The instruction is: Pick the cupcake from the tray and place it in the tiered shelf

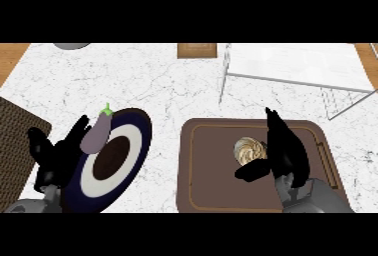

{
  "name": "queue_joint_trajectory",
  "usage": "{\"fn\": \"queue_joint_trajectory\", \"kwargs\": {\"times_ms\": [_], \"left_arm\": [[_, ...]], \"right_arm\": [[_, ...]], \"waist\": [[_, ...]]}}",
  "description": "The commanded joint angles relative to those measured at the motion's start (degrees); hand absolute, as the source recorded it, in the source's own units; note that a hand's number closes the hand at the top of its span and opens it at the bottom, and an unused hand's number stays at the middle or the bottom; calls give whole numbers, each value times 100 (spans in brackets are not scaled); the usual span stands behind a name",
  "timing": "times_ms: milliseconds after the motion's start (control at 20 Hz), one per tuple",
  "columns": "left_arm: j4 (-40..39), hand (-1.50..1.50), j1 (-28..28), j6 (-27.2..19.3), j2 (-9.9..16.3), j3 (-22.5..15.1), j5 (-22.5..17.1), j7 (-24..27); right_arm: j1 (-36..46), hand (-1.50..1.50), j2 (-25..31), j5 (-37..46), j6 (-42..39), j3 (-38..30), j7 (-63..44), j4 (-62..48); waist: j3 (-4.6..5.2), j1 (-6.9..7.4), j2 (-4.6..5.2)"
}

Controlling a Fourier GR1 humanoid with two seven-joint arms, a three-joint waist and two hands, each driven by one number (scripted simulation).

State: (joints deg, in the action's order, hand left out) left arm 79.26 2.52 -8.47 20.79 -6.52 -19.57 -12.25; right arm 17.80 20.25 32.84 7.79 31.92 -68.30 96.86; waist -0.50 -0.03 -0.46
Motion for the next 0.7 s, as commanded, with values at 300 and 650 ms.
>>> {"fn": "queue_joint_trajectory", "kwargs": {"times_ms": [300, 650], "left_arm": [[-420, 0, -10, 310, -84, 134, 0, -7], [-498, 0, 94, 344, -246, 134, 213, -58]], "right_arm": [[212, -150, -851, 808, -39, -230, -546, -780], [15, -150, -1203, 1115, 288, -565, 465, -1520]], "waist": [[54, 19, 50], [51, 17, 53]]}}
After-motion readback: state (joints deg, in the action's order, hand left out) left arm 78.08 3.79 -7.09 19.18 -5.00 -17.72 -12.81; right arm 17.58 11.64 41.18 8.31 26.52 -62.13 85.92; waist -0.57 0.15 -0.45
